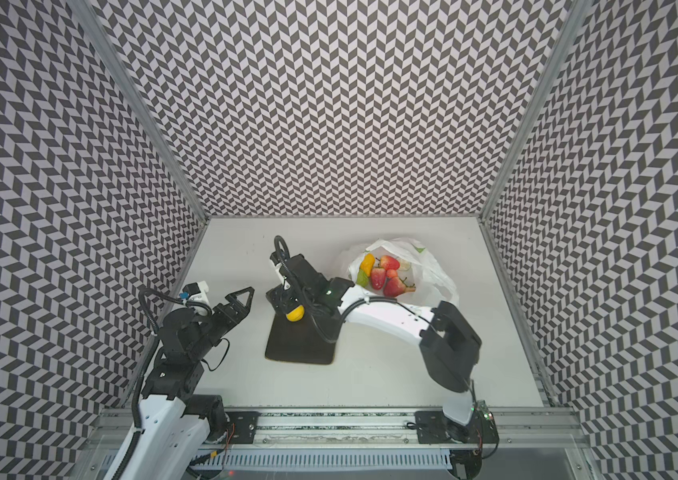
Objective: Take the fake fruits out of the plastic bag
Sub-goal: 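Return the right gripper into the bag while the left gripper regrasps the bag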
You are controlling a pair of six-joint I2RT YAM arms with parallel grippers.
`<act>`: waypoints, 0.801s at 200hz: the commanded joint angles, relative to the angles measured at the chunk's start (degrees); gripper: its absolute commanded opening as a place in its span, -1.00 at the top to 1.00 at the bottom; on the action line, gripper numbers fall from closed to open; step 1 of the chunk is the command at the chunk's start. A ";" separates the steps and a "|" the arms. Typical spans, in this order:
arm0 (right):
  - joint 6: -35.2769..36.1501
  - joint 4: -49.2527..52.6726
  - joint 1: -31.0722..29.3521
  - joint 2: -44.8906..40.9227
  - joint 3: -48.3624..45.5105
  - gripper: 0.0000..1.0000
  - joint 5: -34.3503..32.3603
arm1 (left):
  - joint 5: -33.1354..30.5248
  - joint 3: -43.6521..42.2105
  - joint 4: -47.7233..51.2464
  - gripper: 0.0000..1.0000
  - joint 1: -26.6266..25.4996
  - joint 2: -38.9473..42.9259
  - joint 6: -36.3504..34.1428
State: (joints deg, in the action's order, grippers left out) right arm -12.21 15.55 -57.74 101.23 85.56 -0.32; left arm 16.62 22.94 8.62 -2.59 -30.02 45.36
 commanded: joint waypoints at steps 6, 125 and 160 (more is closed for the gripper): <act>0.35 -4.61 -0.37 -13.50 -6.79 -0.50 4.61 | 0.17 5.24 0.24 -0.93 0.11 -0.72 -5.18; -13.66 1.58 22.76 -46.28 -37.81 -0.11 -2.12 | -18.30 20.13 -5.65 -0.99 -37.91 -21.60 -11.84; -15.03 -2.46 25.77 -40.65 -40.20 -0.07 -2.53 | -21.37 25.34 -6.08 -0.99 -47.33 -29.54 -15.09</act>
State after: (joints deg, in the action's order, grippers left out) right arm -24.75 17.82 -33.21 58.28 46.11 -2.94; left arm 0.14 44.80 4.29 -45.58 -56.60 33.54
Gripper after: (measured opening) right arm 0.538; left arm 0.995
